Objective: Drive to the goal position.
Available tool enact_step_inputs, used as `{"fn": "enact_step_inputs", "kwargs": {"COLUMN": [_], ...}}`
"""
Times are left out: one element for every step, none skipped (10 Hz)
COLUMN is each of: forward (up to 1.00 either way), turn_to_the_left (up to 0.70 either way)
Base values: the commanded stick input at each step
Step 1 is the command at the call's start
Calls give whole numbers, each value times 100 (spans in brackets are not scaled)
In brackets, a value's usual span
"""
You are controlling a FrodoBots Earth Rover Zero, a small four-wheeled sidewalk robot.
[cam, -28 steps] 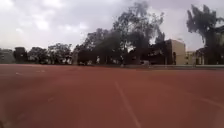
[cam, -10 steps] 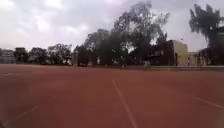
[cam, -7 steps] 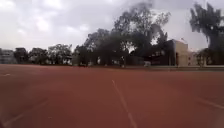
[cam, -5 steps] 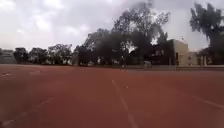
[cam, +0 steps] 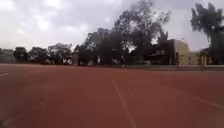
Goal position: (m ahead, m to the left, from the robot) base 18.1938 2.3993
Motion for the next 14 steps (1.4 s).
{"fn": "enact_step_inputs", "kwargs": {"forward": [45, 45, 45, 45, 45, 45, 45, 45, 45, 45, 45, 45, 45, 45], "turn_to_the_left": [0, 0, 0, 0, 0, 0, 0, 0, 0, 0, 0, 0, 0, 0]}}
